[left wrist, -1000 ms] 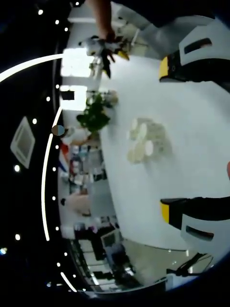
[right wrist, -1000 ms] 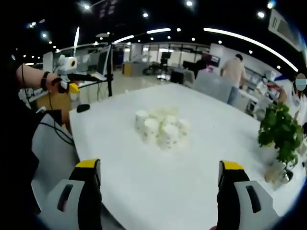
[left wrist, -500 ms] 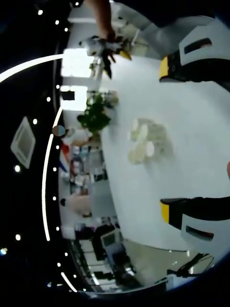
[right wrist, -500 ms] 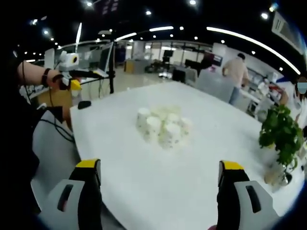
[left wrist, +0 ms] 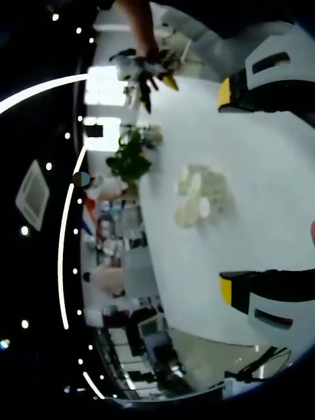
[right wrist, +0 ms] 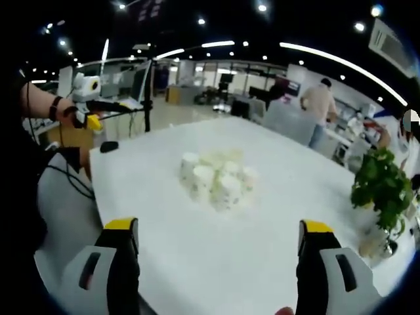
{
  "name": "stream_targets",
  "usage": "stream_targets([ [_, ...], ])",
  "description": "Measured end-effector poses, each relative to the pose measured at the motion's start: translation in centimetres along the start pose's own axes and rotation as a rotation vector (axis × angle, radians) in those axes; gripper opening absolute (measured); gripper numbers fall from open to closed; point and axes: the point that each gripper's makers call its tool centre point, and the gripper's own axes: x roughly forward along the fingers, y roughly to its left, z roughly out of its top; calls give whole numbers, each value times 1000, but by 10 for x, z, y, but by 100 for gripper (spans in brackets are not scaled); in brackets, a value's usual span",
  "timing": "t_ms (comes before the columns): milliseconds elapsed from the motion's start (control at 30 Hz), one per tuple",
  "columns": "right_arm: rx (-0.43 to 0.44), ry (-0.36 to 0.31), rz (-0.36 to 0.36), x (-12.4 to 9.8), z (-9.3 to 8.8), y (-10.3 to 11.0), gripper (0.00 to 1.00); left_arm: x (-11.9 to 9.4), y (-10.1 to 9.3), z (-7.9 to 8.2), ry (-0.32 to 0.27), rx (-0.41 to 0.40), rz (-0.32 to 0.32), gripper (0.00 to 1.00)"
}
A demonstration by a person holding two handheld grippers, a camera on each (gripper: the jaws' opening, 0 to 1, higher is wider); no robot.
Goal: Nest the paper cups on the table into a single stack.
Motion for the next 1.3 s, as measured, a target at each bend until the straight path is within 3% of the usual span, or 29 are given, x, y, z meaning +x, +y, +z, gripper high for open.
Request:
stream_targets([
  [433,-28,4,11,21,6,-20,93,-8,-7,-11,-23,-41,47,100],
  [1000,-54,59,90,63,-9,-21,89,-5,-17,-32,-4,-95,83,100],
  [1300,-59,53,94,82,-3,-28,85,-2,-24,-37,9,-108,79,100],
])
